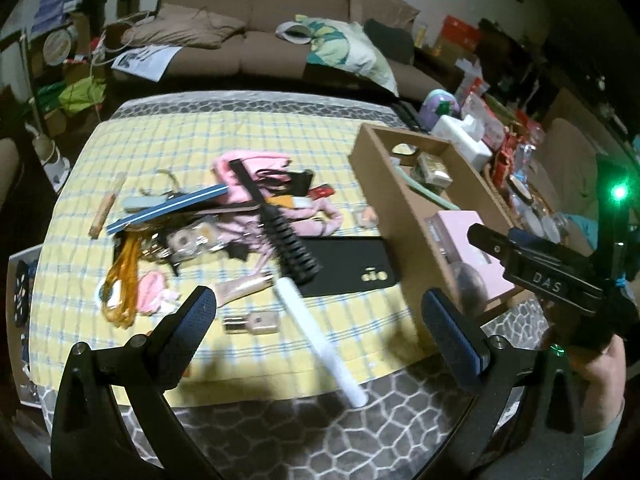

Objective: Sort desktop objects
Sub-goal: 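Withdraw both tools from the cardboard box back over the table, then grasp the black round hairbrush by its handle with the right tool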

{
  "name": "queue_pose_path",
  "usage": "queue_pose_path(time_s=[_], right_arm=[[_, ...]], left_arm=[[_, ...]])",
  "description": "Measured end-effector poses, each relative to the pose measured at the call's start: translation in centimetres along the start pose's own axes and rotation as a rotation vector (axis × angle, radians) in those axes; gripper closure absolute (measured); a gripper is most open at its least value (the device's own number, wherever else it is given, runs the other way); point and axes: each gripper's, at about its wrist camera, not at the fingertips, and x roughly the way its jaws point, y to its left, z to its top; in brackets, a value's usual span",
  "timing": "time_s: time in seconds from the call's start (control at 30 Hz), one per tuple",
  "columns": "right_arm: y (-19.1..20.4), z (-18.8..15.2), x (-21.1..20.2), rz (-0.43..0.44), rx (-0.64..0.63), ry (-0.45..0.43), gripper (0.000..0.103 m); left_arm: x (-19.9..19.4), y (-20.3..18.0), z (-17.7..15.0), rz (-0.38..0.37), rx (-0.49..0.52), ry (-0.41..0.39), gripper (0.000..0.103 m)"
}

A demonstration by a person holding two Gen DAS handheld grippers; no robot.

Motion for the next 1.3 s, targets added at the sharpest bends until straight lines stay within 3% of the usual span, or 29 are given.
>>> queue_pose_path(time_s=[0.23, 0.53, 0.7, 0.9, 1.2, 1.23, 1.3], right_arm=[[5.3, 0.3, 1.4, 0.046, -0.103, 0.017, 0.015], [10.3, 1.6, 5.3, 0.174, -0.122, 0.049, 0.016], [12.0, 1.6, 8.8, 0.175, -0.171, 0.092, 0.021], [13.4, 0.8, 13.3, 0.176, -0.22, 0.17, 0.032], [13.7, -0.2, 18.7, 0.139, -0.258, 0.262, 0.035], [13.7, -0.1, 18.7, 0.142, -0.256, 0.257, 0.038], [13.7, 0.1, 18.3, 0.192, -0.241, 0.26, 0.066]], left_arm=[[-0.2, 7.3, -0.1, 0.071, -0.061, -0.014, 0.0], [1.5, 16.3, 0.2, 0.137, -0.207, -0.024, 0.0], [3.4, 17.0, 0.3, 0.115, -0.22, 0.003, 0.0], [4.7, 16.8, 2.5, 0.129, -0.157, -0.004, 0.0], [7.8, 18.3, 4.6, 0.167, -0.132, 0.01, 0.0], [8.2, 18.6, 4.6, 0.161, -0.14, 0.015, 0.0], [8.6, 18.9, 4.6, 0.155, -0.15, 0.022, 0.0]])
